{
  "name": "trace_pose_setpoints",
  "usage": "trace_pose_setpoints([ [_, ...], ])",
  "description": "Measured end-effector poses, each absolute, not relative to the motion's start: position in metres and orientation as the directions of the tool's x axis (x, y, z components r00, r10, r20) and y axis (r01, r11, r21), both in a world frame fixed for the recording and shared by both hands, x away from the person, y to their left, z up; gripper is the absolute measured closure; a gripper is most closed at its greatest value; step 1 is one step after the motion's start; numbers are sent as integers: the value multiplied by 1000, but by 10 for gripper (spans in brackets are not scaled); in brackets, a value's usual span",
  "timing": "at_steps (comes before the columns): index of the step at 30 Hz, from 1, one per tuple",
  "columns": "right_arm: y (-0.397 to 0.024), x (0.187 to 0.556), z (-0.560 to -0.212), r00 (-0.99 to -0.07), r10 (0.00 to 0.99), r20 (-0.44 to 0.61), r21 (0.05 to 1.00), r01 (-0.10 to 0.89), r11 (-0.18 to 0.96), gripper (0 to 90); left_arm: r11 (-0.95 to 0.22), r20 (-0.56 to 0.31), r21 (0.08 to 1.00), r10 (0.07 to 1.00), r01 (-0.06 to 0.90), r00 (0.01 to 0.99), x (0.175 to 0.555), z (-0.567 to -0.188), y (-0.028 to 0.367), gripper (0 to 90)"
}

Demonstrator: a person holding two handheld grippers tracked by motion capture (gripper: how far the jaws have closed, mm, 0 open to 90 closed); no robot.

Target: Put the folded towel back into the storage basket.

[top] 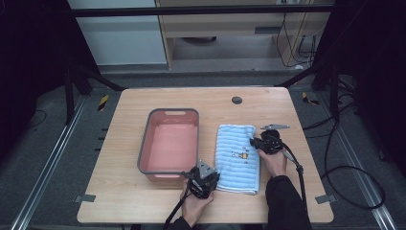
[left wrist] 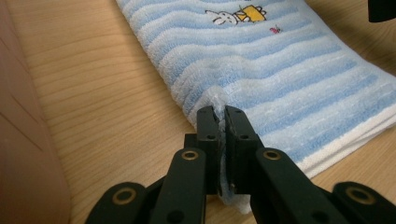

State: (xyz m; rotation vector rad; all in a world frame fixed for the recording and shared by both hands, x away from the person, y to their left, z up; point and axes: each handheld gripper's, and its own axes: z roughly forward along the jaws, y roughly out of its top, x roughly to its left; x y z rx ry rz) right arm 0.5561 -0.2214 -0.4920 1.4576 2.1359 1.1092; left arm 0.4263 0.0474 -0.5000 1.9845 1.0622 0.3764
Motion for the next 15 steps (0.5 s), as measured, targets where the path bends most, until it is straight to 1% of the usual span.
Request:
trace_pose_setpoints([
  [4, -221, 553, -485, -432, 889, 153, 771, 615, 166, 817, -315, -84, 799, 785, 512, 613, 423, -491, 47, 855],
  [9, -217, 547, -471, -458, 880, 126, 798, 573, 184, 819, -330, -52, 816, 776, 474, 629, 419, -478, 47, 855],
  [15, -215, 540, -458, -474, 875, 99, 829, 526, 191, 820, -324, -50, 830, 769, 455, 638, 416, -465, 51, 856],
])
